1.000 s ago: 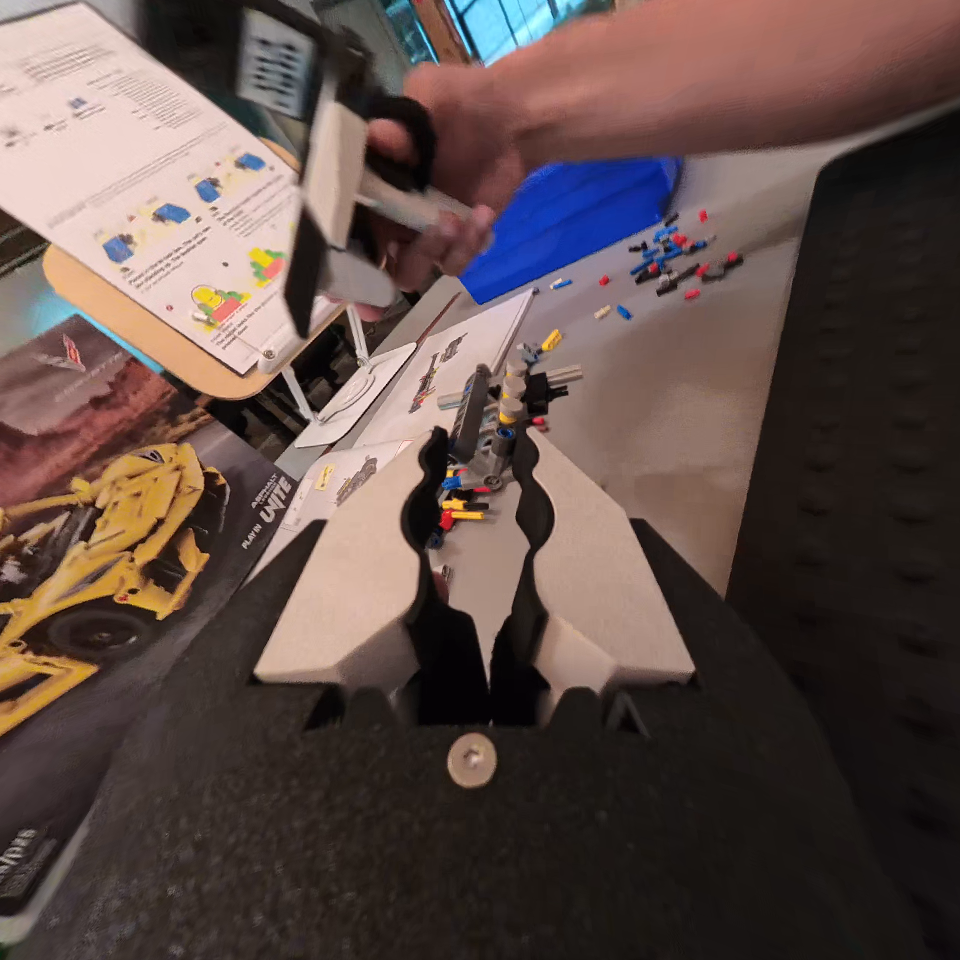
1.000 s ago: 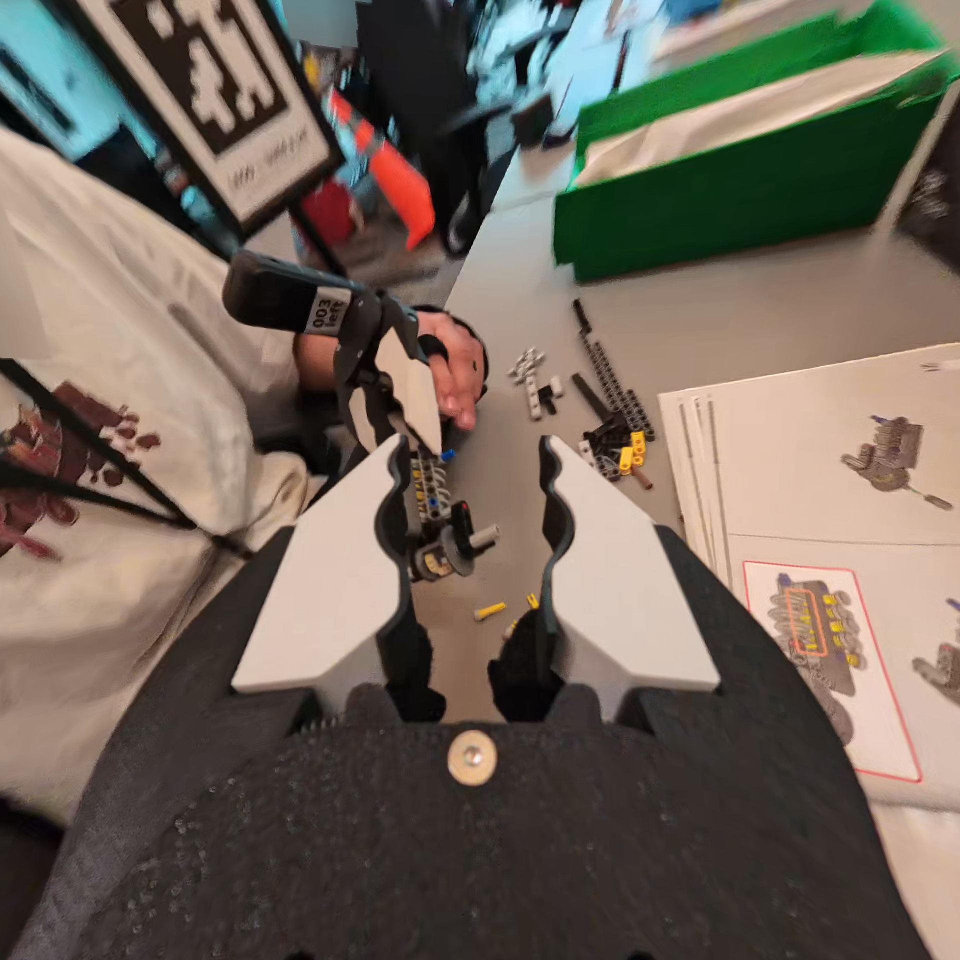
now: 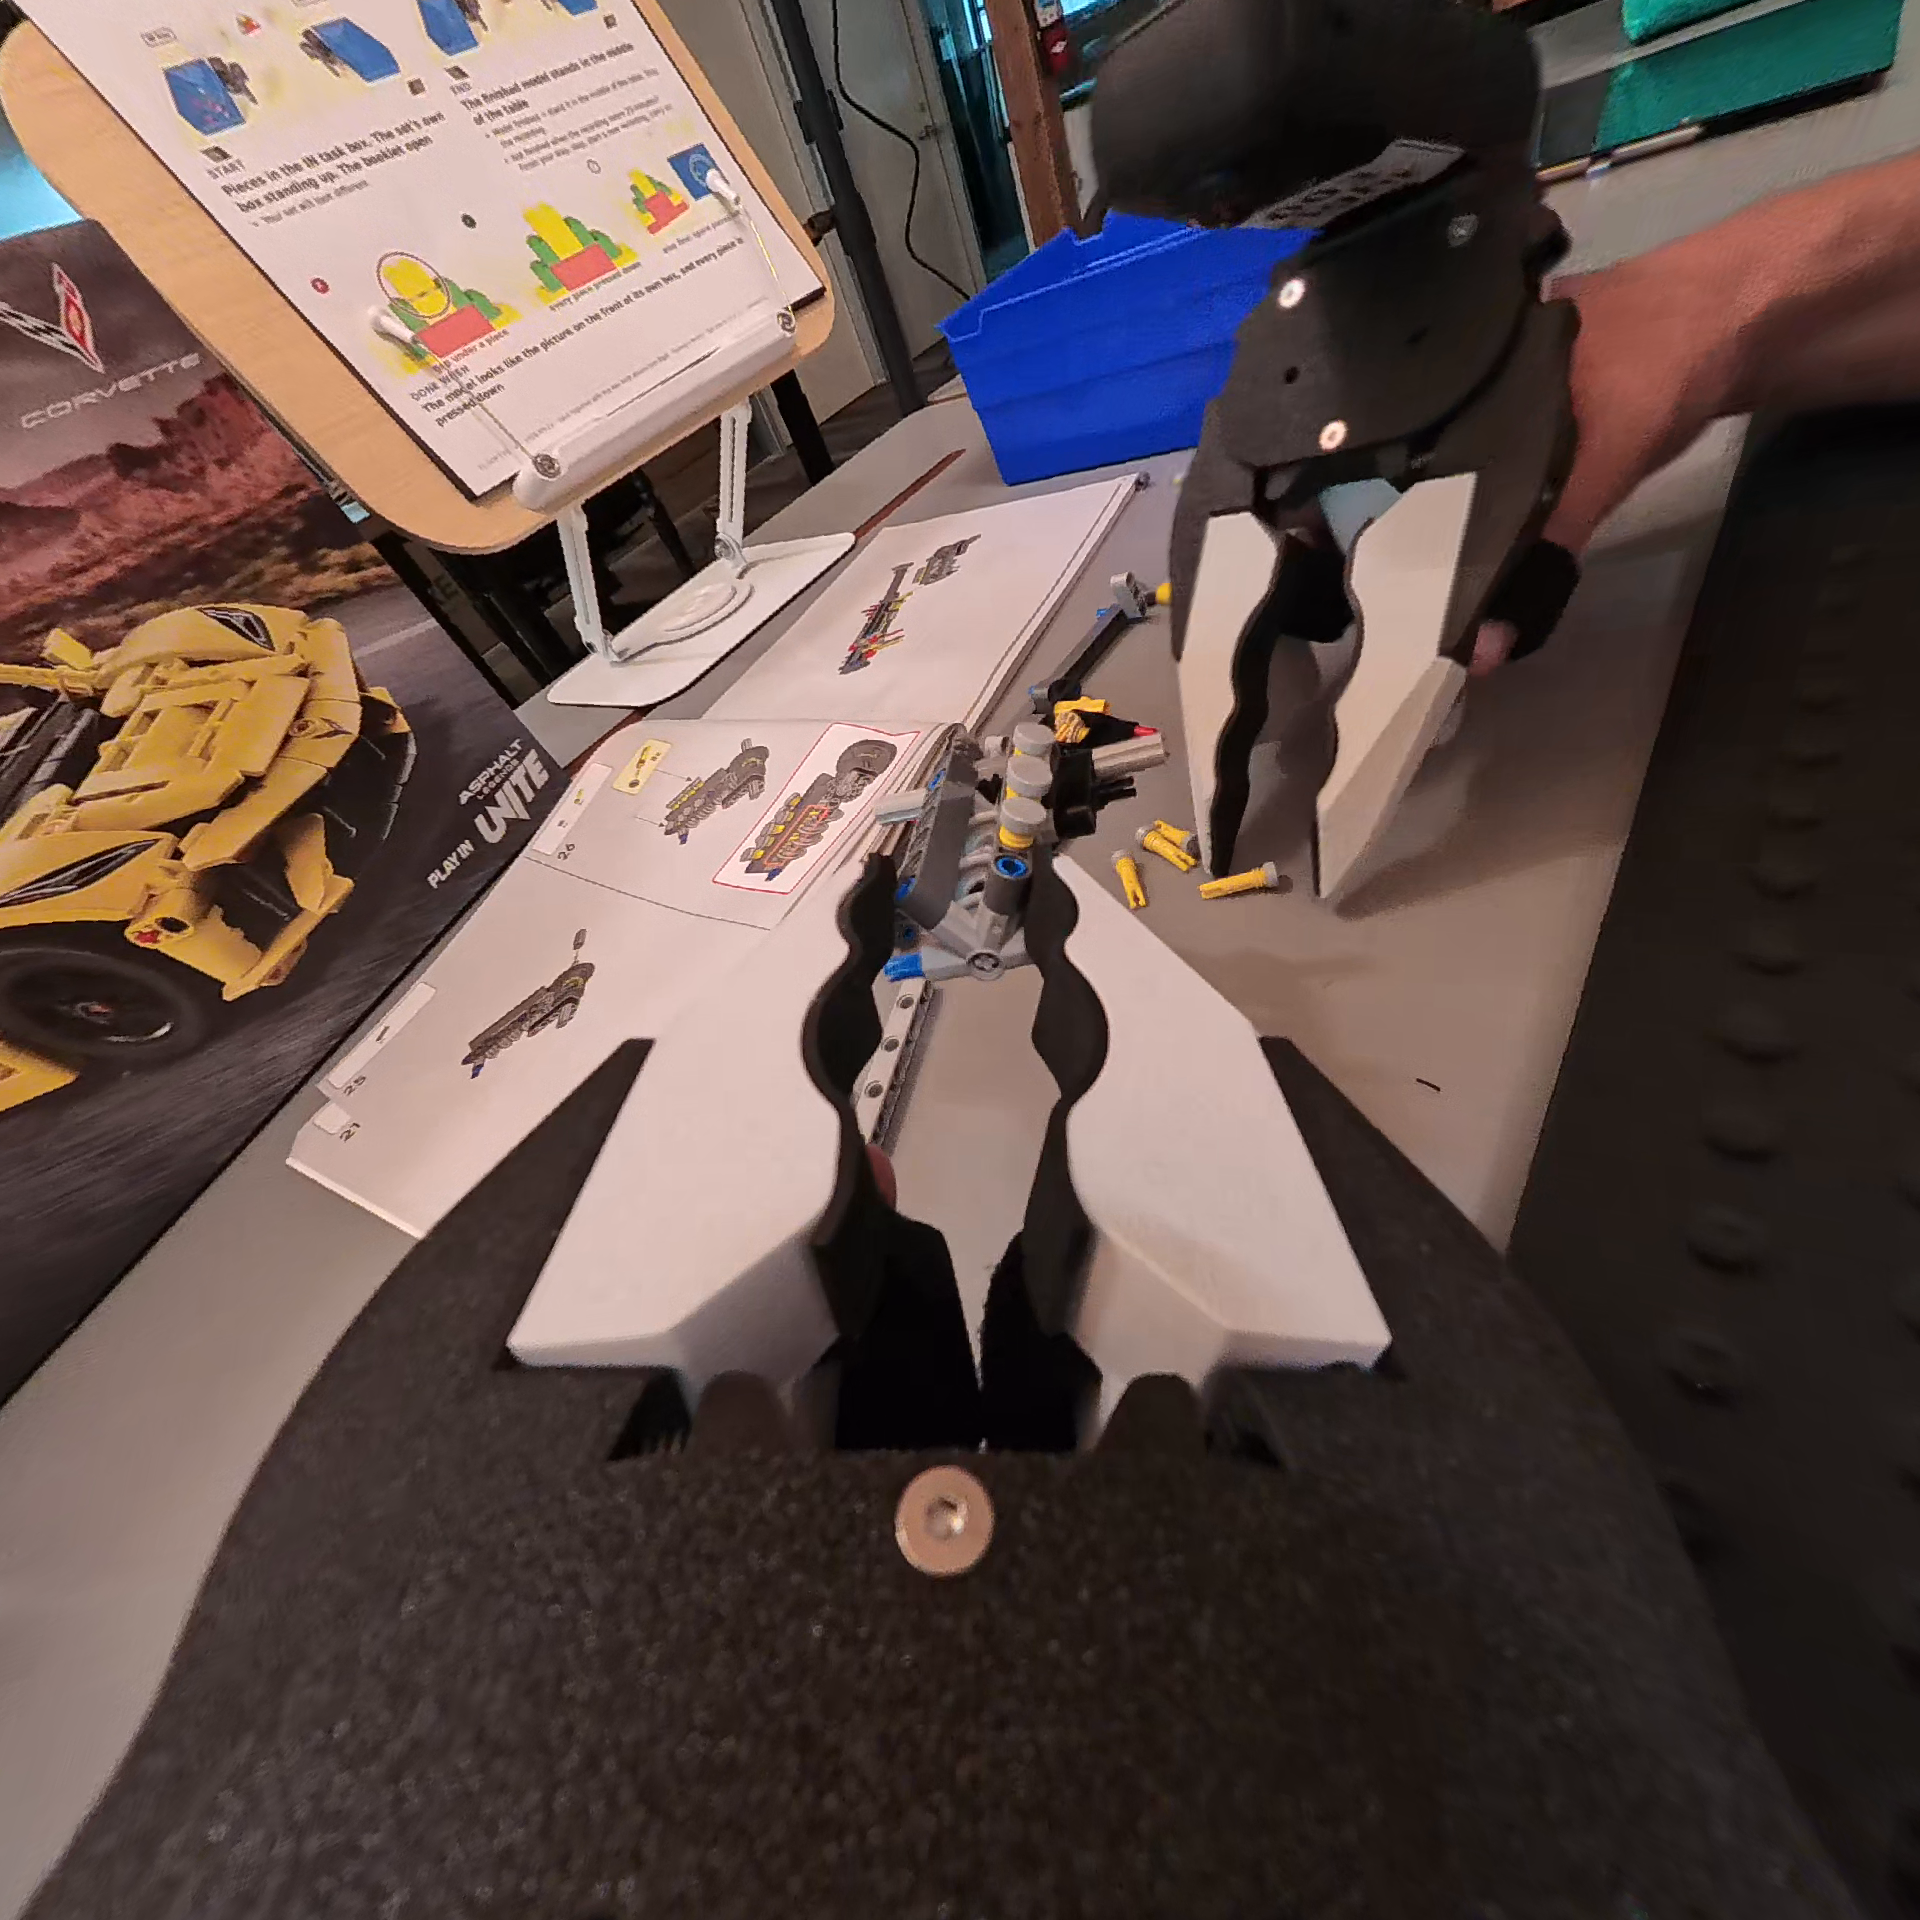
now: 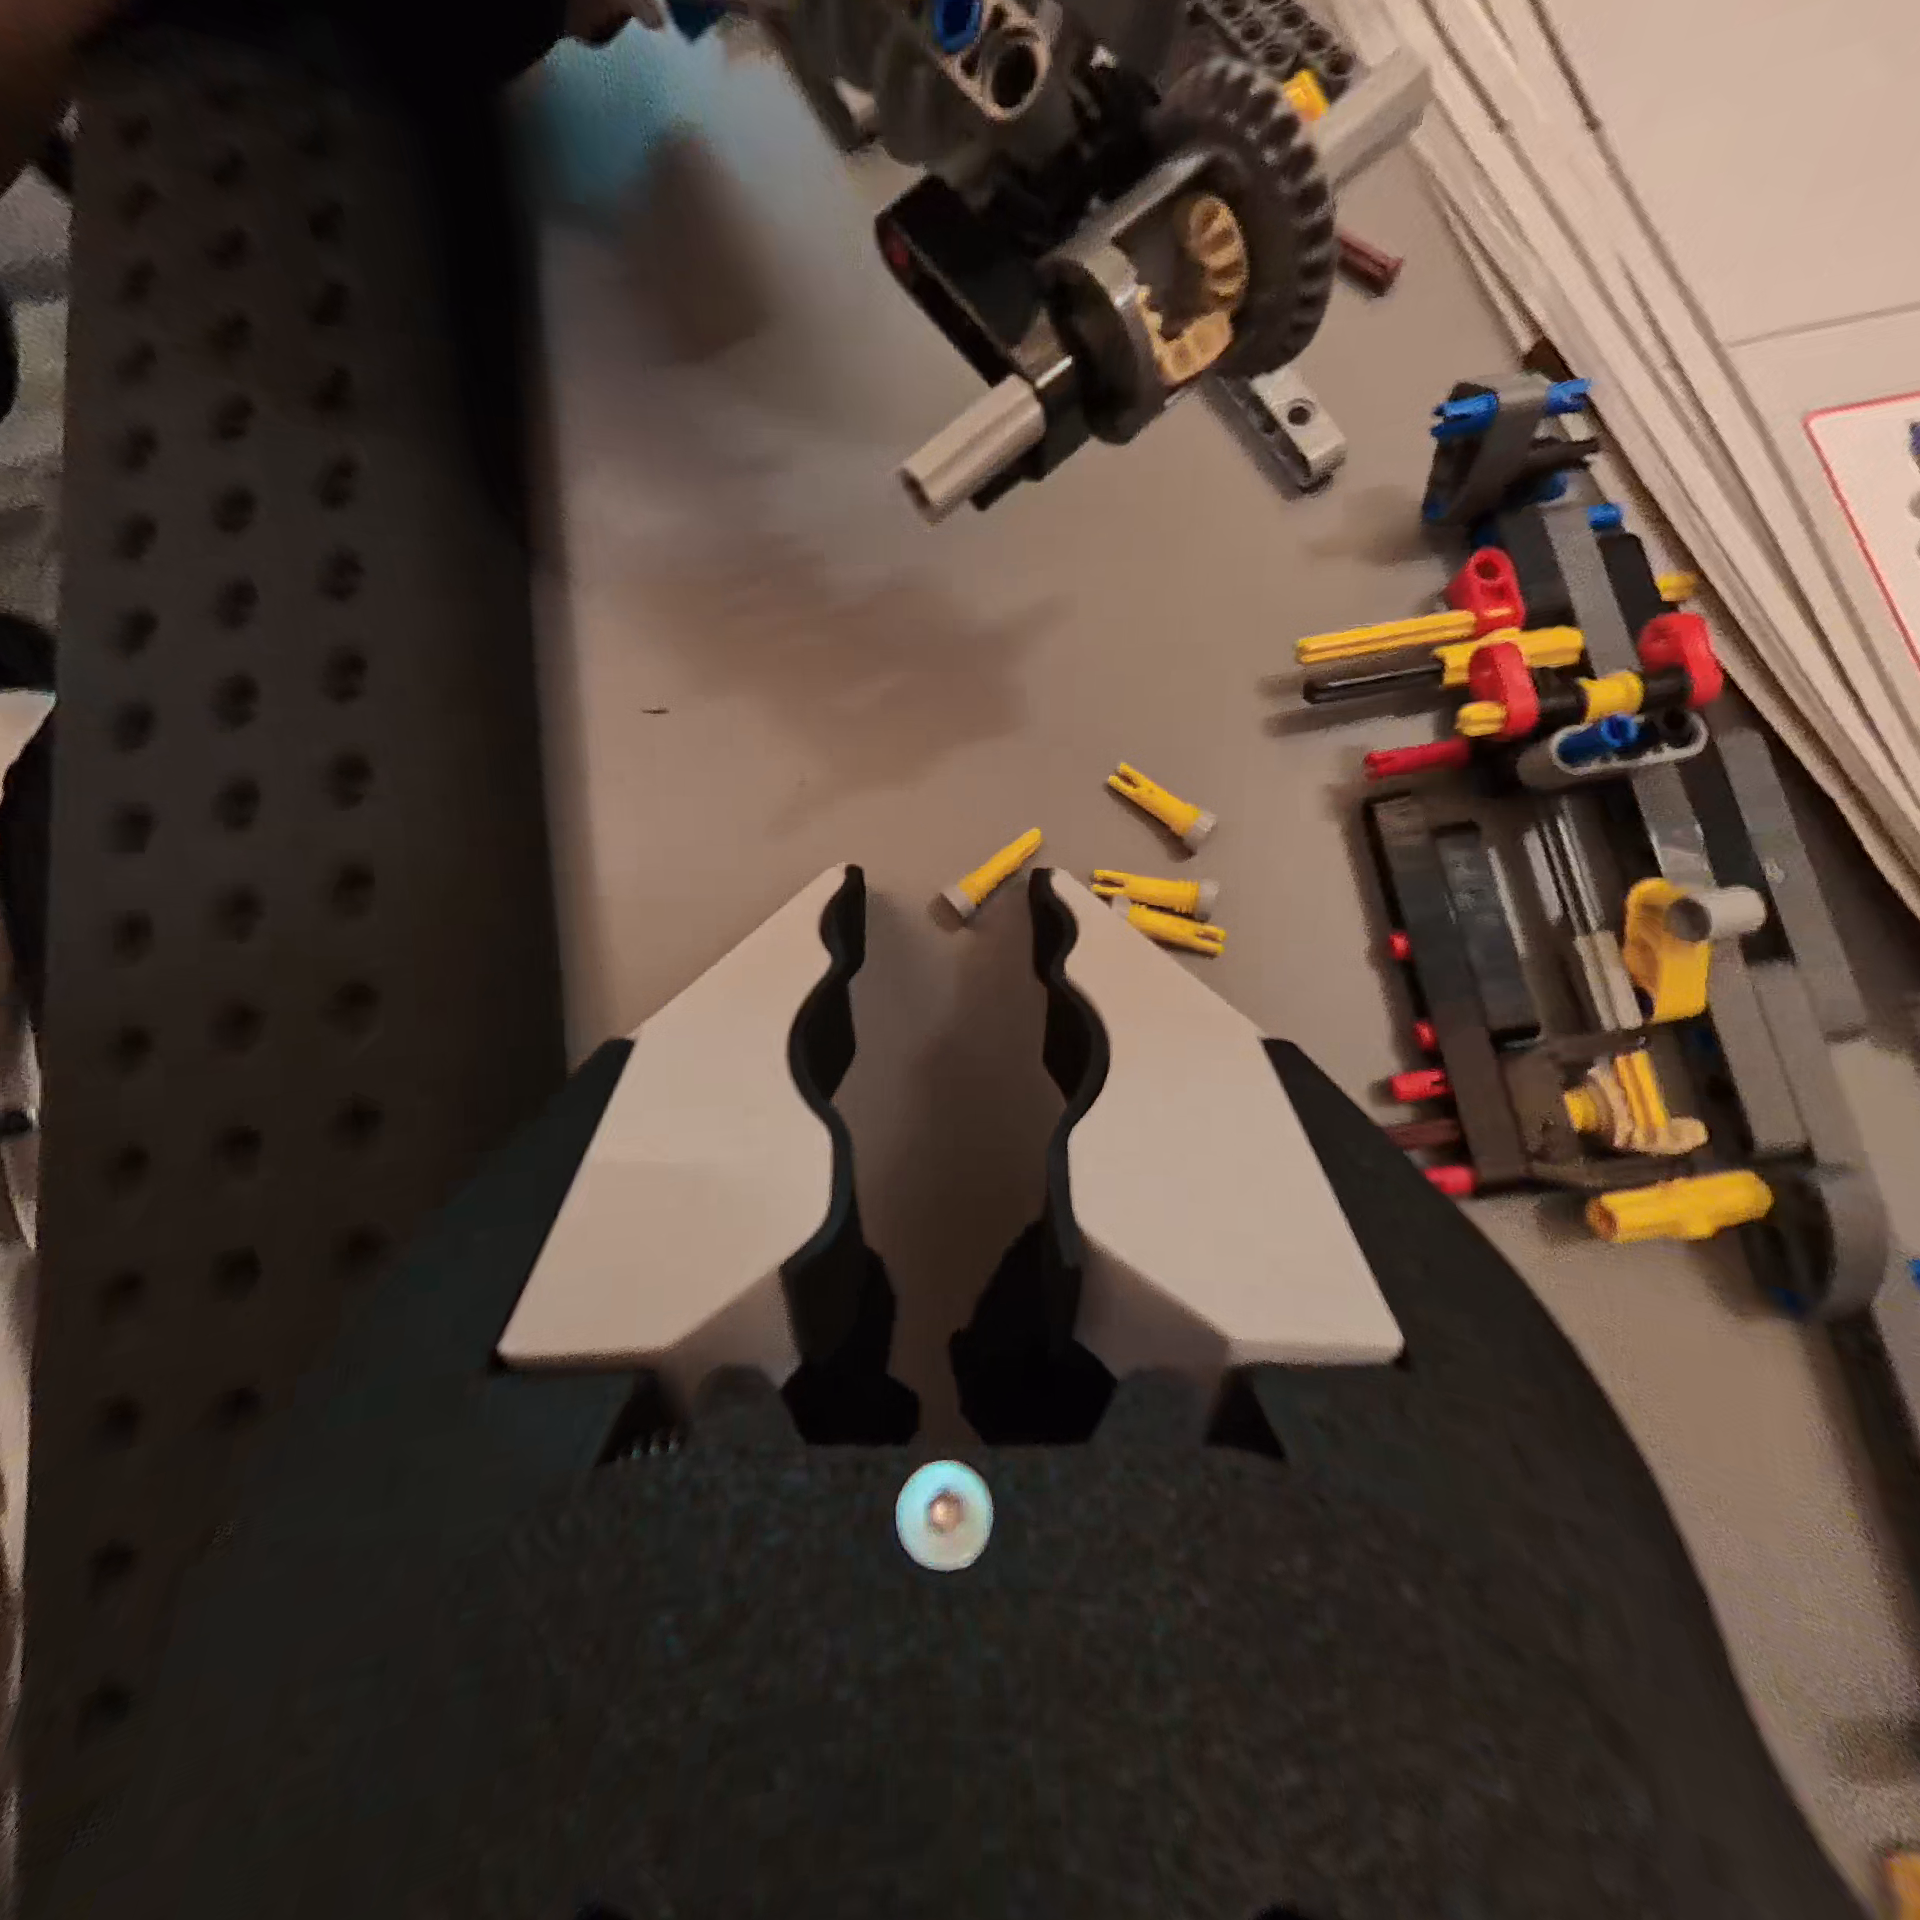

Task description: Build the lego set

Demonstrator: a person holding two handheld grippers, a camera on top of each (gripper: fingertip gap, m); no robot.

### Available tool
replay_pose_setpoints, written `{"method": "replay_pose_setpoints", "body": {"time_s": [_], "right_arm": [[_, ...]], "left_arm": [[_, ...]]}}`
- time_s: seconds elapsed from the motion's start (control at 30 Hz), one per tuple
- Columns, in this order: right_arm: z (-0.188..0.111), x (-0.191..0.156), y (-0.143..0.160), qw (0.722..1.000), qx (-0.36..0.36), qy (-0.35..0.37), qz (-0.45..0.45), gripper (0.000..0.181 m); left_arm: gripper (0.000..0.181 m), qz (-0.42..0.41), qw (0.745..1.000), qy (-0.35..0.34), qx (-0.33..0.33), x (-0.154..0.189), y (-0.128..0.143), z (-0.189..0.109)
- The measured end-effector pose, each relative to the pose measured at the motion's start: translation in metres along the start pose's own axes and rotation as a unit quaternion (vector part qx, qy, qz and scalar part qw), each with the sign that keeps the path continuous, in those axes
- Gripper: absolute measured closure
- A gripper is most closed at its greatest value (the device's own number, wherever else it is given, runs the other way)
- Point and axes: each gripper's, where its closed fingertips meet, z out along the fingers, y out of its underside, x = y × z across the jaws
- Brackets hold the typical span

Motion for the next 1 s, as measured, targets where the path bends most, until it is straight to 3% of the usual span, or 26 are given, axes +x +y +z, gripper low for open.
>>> {"method": "replay_pose_setpoints", "body": {"time_s": [0.17,0.4,0.47,0.57,0.67,0.8,1.0], "right_arm": [[0.000,0.011,0.001,0.995,0.031,0.099,-0.006,0.172],[-0.016,0.022,0.003,0.996,0.018,0.085,-0.015,0.174],[-0.045,0.024,-0.024,0.995,0.061,0.074,-0.040,0.174],[-0.077,0.004,-0.073,0.973,0.102,0.052,-0.200,0.174],[-0.069,-0.010,-0.085,0.951,0.021,0.025,-0.309,0.174],[-0.061,-0.010,-0.081,0.963,-0.098,-0.048,-0.247,0.174],[-0.048,-0.005,-0.059,0.938,-0.231,-0.106,-0.237,0.174]], "left_arm": [[0.158,0.005,1.000,0.007,0.002,0.003,-0.002,0.001],[0.157,0.110,0.994,-0.003,0.020,0.017,-0.008,0.002],[0.157,0.135,0.991,0.000,0.015,0.023,-0.006,0.005],[0.157,0.206,0.978,-0.027,0.012,0.025,-0.006,0.008],[0.158,0.296,0.953,-0.058,-0.003,0.029,-0.005,0.012],[0.158,0.349,0.935,-0.064,-0.020,0.036,0.001,0.016],[0.158,0.370,0.927,-0.053,-0.028,0.045,0.004,0.019]]}}
